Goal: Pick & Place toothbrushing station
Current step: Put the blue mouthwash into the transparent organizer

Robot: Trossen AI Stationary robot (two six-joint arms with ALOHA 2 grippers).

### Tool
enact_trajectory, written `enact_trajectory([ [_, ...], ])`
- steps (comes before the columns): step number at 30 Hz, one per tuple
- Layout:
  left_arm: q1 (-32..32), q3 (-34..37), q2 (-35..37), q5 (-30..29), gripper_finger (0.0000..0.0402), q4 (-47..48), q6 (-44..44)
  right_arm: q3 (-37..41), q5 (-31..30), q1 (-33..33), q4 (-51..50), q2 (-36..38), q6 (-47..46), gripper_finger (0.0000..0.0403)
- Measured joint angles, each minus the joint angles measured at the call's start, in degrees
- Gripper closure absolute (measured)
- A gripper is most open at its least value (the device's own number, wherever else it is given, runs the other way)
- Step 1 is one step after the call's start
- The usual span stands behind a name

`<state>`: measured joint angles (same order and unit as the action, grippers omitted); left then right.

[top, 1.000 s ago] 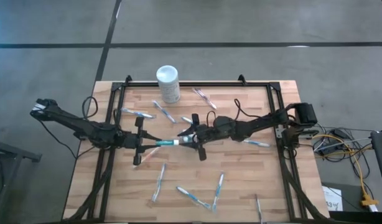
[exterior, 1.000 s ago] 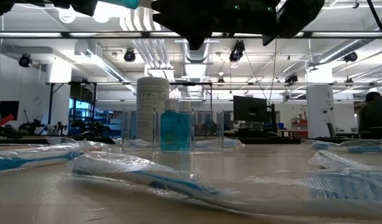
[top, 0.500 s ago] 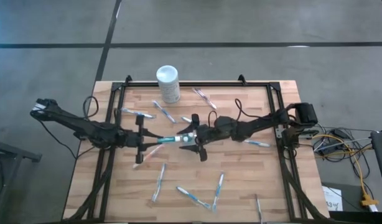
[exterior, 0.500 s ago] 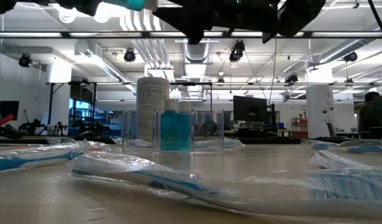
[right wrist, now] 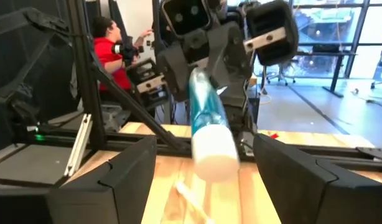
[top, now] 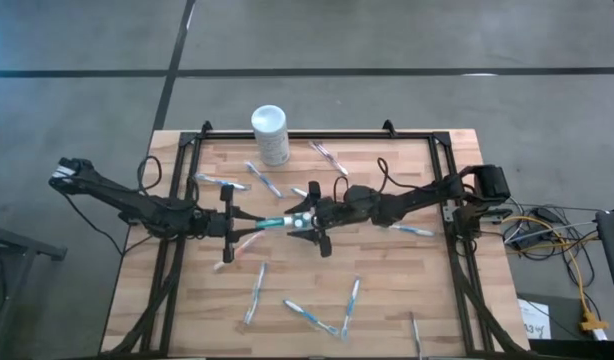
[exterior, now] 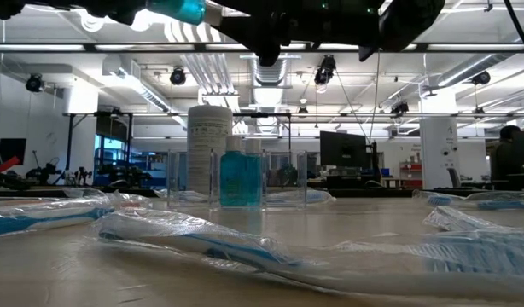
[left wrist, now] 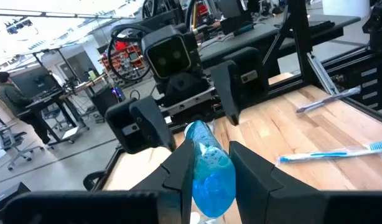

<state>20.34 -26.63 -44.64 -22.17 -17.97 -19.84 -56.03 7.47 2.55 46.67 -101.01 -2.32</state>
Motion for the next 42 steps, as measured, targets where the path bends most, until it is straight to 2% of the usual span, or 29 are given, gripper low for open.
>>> enact_trajectory([
  [20,-0.1,0.0,-0.9,-0.7,0.0316,-1.0,-0.1,0.0,-0.7,-0.4,-0.3,0.0,-0.3,0.0183],
  [33,-0.1,0.0,-0.9,-0.7,0.0316,-1.1,0.0,0.0,-1.6,-0.5,-1.0,0.0,-0.3,0.0186],
  [42,-0.2,0.1,-1.4,-0.8,0.0316,-1.5,0.2,0.0,-1.6,-0.5,-1.5,0.0,0.7,0.0232],
])
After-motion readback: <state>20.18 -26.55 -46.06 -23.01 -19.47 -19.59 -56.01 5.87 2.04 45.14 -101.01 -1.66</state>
